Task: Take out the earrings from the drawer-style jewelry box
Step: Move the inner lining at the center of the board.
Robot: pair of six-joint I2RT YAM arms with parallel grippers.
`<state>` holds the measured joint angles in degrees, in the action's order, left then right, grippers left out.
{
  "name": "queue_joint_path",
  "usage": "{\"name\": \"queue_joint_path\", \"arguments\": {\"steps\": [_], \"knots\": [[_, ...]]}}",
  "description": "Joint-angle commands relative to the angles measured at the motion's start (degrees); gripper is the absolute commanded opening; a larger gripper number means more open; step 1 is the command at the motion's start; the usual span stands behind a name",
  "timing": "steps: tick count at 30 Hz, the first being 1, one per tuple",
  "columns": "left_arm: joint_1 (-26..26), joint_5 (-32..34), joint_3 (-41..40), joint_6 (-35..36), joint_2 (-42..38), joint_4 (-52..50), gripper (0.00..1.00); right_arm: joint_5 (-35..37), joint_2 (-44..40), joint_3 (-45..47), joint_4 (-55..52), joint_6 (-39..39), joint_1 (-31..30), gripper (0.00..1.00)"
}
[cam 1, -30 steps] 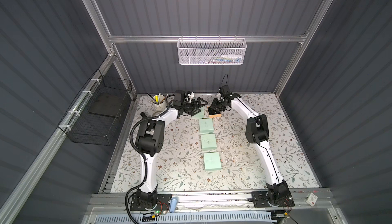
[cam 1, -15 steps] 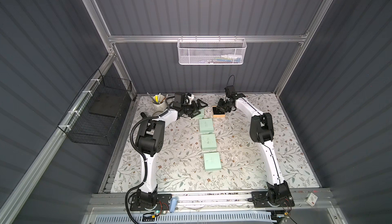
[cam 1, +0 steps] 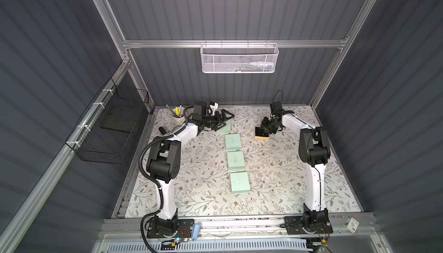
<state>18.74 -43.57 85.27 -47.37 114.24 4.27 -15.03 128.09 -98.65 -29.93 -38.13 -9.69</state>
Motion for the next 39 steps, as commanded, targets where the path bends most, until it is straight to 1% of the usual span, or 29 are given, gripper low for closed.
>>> {"name": "queue_joint_path", "arguments": {"steps": [1, 6, 12, 15, 18, 20, 22, 26, 29, 33, 36, 39], "knots": [[0.64, -0.55, -1.28, 1.4, -2.55, -1.27, 1.0, -0.7, -4.61, 8.92, 1.94, 0.6, 0.12, 0.36], [0.95, -0.77, -2.63, 1.93, -4.93, -1.99, 1.0, -0.82, -13.31, 24.12, 5.13, 1.22, 0.29, 0.36], [1.16, -1.34, -3.8, 2.17, -7.0, -2.44, 1.0, -0.45, -22.92, 41.54, 11.07, -1.65, 2.16, 0.36], [1.3, -1.57, -3.8, 2.62, -7.66, -3.13, 1.0, -0.85, -27.33, 46.87, 12.67, -2.14, 2.4, 0.37], [1.52, -1.97, -4.77, 2.68, -7.98, -3.56, 1.0, 1.89, -31.53, 48.62, 11.59, -3.28, 2.53, 0.37], [1.65, -2.14, -6.0, 2.73, -8.18, -3.55, 1.0, 5.0, -33.63, 48.87, 10.52, -4.55, 2.98, 0.4], [1.65, -2.32, -6.17, 2.55, -8.29, -3.5, 1.0, 4.43, -33.61, 48.39, 10.64, -4.49, 3.77, 0.4], [1.65, -2.47, -6.39, 2.59, -8.94, -4.15, 1.0, 2.37, -33.82, 47.2, 11.91, -3.12, 3.56, 0.37], [1.73, -2.92, -7.13, 3.41, -10.15, -5.36, 1.0, 2.35, -35.41, 46.57, 11.47, -1.73, 3.05, 0.3], [2.06, -3.35, -7.53, 7.49, -11.72, -10.12, 1.0, 4.85, -37.26, 44.95, 9.17, 0.85, 1.36, 0.29], [2.78, -2.74, -7.16, 12.16, -12.36, -15.18, 1.0, 6.21, -35.29, 42.29, 5.12, 2.7, 0.92, 0.28], [4.3, -1.62, -6.94, 16.59, -12.94, -19.35, 1.0, 7.68, -34.51, 40.97, 3.28, 4.04, -0.37, 0.28]]}}
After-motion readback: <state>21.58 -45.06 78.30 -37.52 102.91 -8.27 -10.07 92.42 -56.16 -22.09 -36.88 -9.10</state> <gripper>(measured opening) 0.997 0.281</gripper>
